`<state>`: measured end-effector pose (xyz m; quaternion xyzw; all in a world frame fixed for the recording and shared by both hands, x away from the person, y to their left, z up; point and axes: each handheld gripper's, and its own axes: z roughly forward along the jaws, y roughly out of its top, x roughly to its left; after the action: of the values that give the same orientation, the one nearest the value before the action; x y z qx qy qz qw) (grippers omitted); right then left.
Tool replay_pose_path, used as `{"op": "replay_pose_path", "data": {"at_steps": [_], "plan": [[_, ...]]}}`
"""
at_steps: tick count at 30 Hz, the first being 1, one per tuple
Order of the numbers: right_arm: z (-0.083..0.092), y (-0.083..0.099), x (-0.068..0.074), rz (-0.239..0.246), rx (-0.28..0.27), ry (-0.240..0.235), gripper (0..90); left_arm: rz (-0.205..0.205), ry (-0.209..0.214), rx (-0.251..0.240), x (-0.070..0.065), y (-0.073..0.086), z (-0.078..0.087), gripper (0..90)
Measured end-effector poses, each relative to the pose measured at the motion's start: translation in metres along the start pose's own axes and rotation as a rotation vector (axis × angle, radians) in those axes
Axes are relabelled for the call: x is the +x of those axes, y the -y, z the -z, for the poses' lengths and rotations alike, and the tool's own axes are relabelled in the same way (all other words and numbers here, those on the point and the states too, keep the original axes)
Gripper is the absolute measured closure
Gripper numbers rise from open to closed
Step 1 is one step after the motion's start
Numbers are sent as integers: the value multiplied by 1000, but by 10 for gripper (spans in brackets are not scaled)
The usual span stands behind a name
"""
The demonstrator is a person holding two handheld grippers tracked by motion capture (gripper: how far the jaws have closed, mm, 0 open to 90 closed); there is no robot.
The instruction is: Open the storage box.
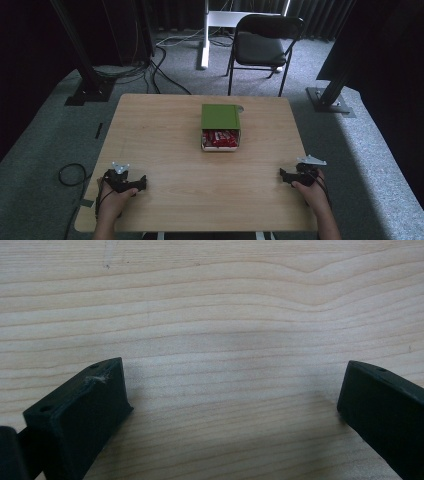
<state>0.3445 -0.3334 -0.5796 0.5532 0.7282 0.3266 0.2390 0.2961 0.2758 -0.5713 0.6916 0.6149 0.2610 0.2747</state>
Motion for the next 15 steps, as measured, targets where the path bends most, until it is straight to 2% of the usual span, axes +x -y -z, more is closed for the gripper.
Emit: {"op": "replay_pose_path", "data": {"at_steps": [12,15], "plan": [[0,0,0,0,0,0,103,4,-6,1,-1,0,1,6],[0,0,0,0,0,1,103,-11,-2,0,-3,0,1,7]]}}
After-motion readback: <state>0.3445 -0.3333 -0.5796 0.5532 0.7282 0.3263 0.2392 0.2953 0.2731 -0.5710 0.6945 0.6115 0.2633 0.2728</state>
